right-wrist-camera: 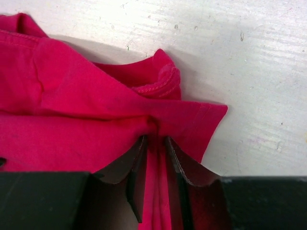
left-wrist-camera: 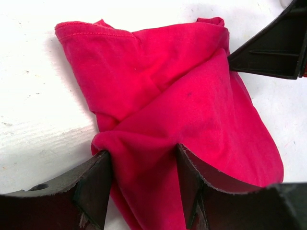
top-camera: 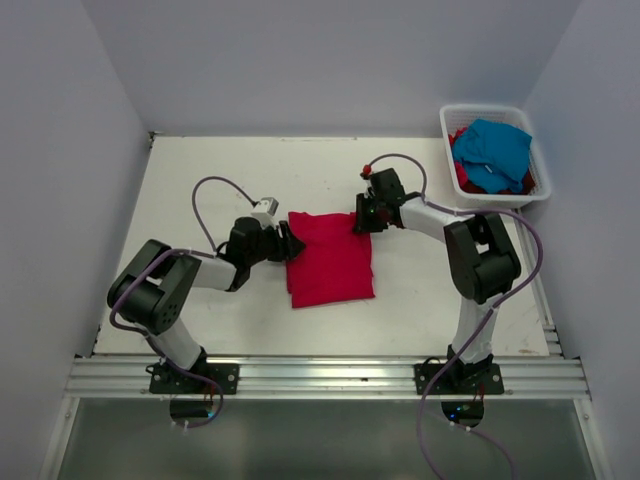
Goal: Fold and stack the t-shirts
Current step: Fold the long partially folded tshirt into a neat square
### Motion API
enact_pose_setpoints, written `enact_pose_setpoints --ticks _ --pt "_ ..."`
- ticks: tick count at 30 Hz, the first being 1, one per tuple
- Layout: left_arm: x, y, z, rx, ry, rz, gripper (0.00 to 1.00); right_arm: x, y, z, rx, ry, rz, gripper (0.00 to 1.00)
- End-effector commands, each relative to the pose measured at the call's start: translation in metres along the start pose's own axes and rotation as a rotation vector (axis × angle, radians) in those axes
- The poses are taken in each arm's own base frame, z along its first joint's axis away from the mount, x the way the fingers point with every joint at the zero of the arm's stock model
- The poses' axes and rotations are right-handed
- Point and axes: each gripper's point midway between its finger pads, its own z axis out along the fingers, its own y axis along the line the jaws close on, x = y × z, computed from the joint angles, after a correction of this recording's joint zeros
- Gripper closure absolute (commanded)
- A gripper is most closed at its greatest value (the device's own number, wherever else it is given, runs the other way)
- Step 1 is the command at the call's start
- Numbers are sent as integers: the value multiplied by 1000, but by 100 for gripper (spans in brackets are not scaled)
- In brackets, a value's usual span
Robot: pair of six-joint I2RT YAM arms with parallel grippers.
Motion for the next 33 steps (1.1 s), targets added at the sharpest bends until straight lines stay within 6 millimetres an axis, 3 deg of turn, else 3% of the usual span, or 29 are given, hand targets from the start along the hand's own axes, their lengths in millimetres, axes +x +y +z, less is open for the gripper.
enact_pose_setpoints --ticks 1,10,16,21,33 --pt "-24 -12 7 52 -76 20 44 -25 20 -25 -72 -89 -19 74" --pt "-20 -9 8 47 -70 16 44 -16 38 -17 -182 -48 2 77" --pt "-19 -9 7 45 -66 17 45 -14 22 -7 -103 -41 2 76" --pt "-17 -8 6 47 -67 12 45 -16 -8 -7 61 -55 -5 72" --pt "-17 -9 7 56 -67 10 47 -2 12 12 -78 2 16 69"
